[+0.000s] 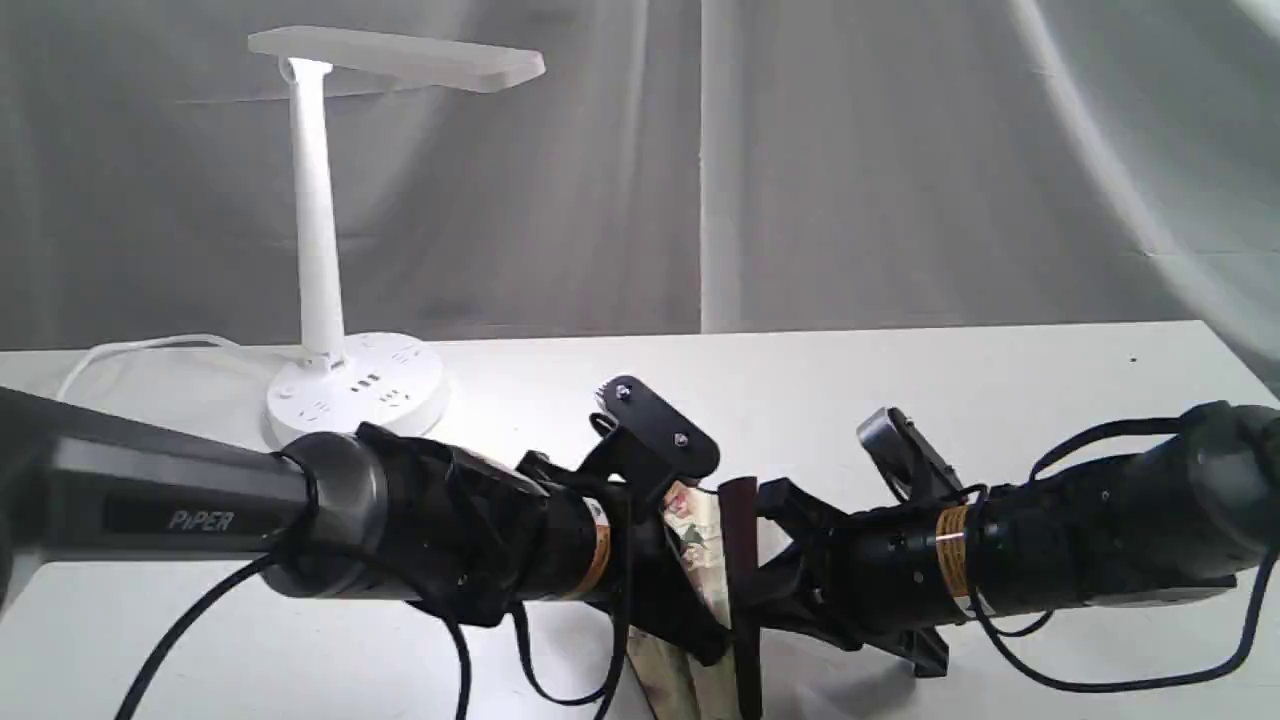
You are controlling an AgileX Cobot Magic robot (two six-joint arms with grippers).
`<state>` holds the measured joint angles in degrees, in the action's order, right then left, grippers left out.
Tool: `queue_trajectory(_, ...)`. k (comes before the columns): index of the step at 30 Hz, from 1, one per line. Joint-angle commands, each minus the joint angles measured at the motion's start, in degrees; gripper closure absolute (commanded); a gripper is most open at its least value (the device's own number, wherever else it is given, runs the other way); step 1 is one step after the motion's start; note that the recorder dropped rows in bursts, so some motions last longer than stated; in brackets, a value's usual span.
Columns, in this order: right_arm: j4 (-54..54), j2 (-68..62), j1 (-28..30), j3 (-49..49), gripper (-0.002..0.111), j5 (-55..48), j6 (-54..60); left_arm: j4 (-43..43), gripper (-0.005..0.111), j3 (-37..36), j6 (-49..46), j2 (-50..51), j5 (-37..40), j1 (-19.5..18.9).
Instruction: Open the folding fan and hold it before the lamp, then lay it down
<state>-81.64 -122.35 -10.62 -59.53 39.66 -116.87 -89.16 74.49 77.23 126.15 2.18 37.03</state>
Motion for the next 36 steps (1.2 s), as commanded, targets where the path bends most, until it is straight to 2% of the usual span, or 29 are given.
queue_trajectory(1,1.3,-0.03,-0.18,0.09,0.108,0.78,1.84,0.4,0.107,-1.92,2.69,-2.45,2.06,0.26)
queue_trajectory(7,-0.37,-0.03,-0.18,0.09,0.108,2.47,2.5,0.4,0.107,-4.64,3.64,-4.48,-0.03,0.26)
queue_trajectory(13,-1.04,-0.03,-0.18,0.09,0.108,5.55,3.67,0.4,0.107,-4.8,2.05,-4.48,-14.41,0.26)
queue_trajectory(20,-1.86,-0.03,-0.18,0.09,0.108,9.98,4.66,0.4,0.107,-4.9,-0.02,-2.84,-9.63,0.26)
queue_trajectory(30,-1.73,-0.03,-0.18,0.09,0.107,9.68,4.66,-0.48,0.107,-4.9,-0.02,1.4,-7.08,0.12)
queue_trajectory(32,-1.16,-0.03,-0.3,0.09,0.1,9.68,4.66,-0.48,0.107,-4.9,-0.02,1.3,-6.9,0.12)
queue_trajectory(36,3.77,-0.03,-0.3,0.09,0.073,9.68,4.66,-0.48,0.107,-4.9,-0.02,1.3,-6.9,0.12)
